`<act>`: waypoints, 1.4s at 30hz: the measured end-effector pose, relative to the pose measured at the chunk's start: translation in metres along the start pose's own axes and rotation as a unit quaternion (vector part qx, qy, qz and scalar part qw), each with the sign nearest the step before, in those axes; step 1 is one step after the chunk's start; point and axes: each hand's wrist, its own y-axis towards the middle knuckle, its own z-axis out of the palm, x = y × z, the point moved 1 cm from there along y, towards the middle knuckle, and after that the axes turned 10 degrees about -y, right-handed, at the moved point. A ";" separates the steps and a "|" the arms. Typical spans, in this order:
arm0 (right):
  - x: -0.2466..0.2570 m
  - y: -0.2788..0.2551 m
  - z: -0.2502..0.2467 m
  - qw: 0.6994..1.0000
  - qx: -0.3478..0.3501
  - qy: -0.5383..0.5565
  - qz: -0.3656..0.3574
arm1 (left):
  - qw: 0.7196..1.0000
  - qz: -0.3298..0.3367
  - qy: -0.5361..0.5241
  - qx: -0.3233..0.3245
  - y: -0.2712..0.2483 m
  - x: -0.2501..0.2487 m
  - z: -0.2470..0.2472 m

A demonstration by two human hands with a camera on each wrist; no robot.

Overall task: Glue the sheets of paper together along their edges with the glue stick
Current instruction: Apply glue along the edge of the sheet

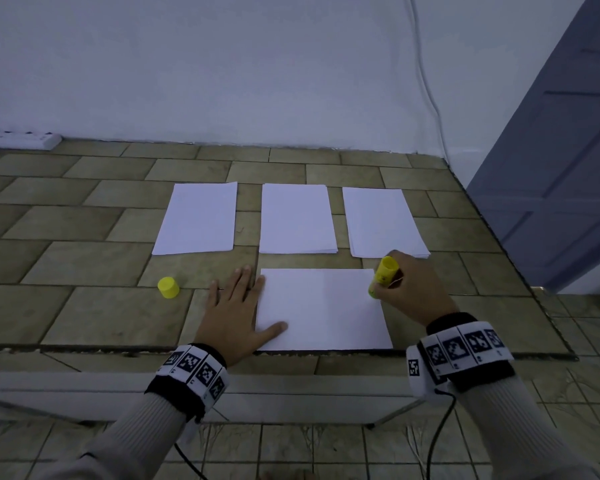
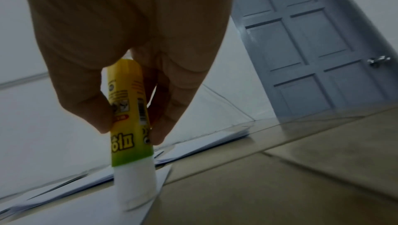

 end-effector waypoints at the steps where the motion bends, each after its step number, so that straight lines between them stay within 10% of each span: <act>1: -0.001 -0.001 -0.002 1.000 -0.004 -0.001 -0.002 | 1.000 -0.001 -0.001 0.002 0.000 -0.001 -0.001; 19: 0.128 -0.018 0.064 0.958 0.170 0.065 -0.222 | 1.000 0.010 -0.027 -0.002 0.002 0.005 0.000; 42: -0.005 -0.044 -0.020 0.993 0.087 0.036 -0.067 | 1.000 0.001 -0.019 -0.023 0.002 0.000 0.002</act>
